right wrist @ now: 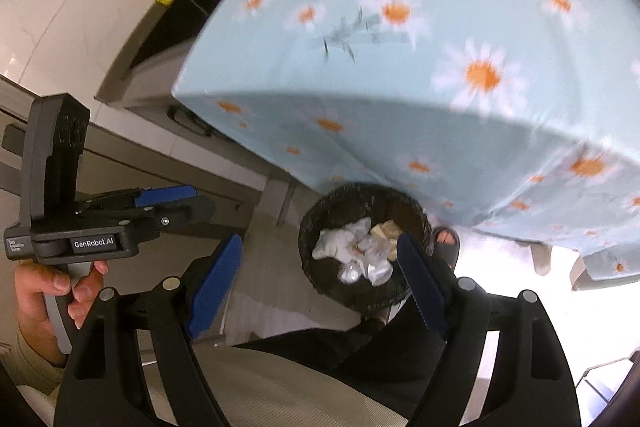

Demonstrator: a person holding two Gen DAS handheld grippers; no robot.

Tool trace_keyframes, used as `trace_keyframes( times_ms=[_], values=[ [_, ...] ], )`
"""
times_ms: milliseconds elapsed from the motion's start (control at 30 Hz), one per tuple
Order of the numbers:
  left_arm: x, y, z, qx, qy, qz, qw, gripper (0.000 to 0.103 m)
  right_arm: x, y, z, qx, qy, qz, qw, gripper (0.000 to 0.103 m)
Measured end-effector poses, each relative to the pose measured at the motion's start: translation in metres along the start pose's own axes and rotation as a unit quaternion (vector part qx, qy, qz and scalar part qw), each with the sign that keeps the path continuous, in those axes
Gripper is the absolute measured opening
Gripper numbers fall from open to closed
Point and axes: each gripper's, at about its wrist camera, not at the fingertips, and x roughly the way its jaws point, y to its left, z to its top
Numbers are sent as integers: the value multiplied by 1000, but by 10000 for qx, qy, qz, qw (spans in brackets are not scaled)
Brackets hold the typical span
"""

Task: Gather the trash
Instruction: 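Raise both tools back toward the foil-wrapped item on the counter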

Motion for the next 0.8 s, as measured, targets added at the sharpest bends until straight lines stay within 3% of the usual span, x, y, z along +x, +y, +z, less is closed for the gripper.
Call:
trace_keyframes(
  times_ms=[467,667,800],
  values=[
    [-55,-34,43,419,-660,-10,9969,56,-63,3,60,-498,-783,-148,9956,79],
    [-61,-49,78,465,-814,37,9956,56,-77,-12,107,-1065,-936,-368,9892,79],
    [-59,-58,104,390,-871,104,9954,56,-83,-28,143,-1244,-896,-294,9877,79]
  ],
)
